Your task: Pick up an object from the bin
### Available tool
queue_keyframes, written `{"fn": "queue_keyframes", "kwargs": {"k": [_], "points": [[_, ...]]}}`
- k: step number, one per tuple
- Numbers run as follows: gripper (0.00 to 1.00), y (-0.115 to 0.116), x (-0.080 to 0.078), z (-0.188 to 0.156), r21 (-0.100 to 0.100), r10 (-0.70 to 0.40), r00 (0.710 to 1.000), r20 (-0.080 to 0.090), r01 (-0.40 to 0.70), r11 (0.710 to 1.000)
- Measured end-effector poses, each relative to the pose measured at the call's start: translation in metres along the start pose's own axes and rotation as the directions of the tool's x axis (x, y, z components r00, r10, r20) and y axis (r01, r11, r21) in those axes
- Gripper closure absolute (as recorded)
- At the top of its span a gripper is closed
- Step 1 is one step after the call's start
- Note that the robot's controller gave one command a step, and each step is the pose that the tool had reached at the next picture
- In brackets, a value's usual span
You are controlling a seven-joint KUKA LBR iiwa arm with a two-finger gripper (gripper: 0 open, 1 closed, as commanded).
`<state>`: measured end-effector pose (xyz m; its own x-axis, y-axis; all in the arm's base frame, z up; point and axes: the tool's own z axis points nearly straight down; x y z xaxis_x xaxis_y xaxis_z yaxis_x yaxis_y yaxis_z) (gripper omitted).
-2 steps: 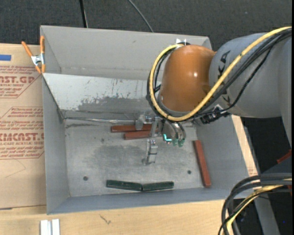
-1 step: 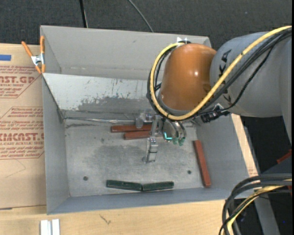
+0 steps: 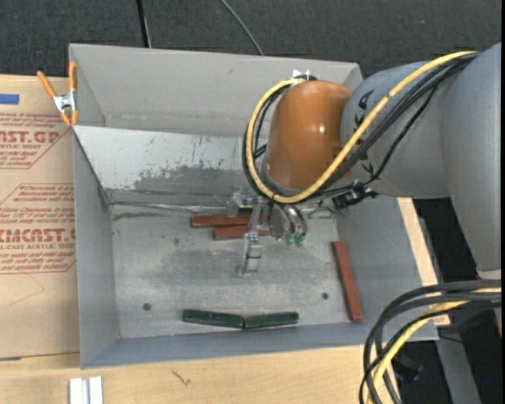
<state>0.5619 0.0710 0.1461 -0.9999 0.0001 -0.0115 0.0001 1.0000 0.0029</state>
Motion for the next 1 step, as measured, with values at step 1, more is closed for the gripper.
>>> {"fn": "queue_keyframes", "kwargs": {"k": [1], "points": [[1.0, 0.0465, 0.0127, 0.0764, 0.002, 0.043, 0.999, -0.011, -0.043, 0.999]]}}
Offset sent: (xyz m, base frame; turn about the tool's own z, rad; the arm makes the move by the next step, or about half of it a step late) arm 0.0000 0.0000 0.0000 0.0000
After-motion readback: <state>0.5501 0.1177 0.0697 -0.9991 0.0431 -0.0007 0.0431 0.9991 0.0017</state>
